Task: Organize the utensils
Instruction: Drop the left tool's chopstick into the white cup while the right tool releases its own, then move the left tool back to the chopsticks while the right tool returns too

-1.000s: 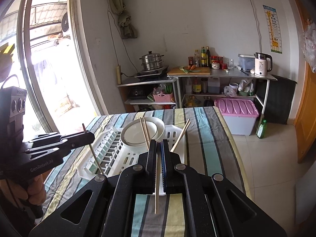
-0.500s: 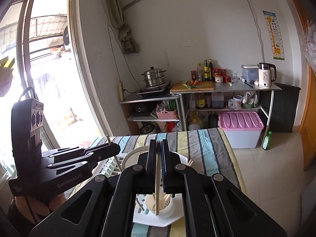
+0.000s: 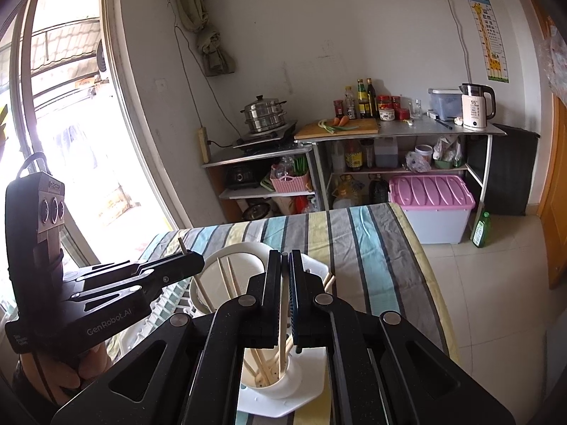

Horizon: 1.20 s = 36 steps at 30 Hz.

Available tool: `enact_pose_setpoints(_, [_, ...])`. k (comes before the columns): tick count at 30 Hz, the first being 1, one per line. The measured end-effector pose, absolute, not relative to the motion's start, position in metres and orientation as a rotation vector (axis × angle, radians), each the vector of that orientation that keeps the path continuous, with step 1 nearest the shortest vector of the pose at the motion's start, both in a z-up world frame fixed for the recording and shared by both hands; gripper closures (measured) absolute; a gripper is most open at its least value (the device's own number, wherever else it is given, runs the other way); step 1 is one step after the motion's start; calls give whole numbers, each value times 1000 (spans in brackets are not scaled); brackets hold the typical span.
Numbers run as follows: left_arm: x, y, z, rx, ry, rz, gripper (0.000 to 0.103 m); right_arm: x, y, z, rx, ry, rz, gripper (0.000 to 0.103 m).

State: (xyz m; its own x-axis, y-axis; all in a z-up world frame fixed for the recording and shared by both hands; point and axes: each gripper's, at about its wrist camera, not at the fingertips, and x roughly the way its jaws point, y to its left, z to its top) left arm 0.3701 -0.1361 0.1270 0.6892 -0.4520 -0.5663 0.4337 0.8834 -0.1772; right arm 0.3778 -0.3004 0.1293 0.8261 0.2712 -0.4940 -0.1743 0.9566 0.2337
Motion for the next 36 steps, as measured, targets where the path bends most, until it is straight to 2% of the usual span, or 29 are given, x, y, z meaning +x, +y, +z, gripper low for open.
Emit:
enact_pose_setpoints(10, [381,-128,102,-48,702,-464,96,390,-308,109,203,615,216,99])
enact_pose_setpoints(19, [380,-123,101,-62,701,-447,96,392,-314,107,214,644,190,97])
enact_pose_setpoints(20, [379,-123,101,-62,701,-449,96,391,-313,107,211,645,189,96])
enact_pose_setpoints(23, [375,-121,102,-54,700,-444,95,385,-313,109,208,637,189,79])
enact_pose_setpoints(27, [366,-116,104,-57,686,-445,84,378,-313,112,211,629,197,78])
enact_pose_setpoints(36, [326,-96,115,-63,644,-431,83,342,-310,116,195,606,199,78])
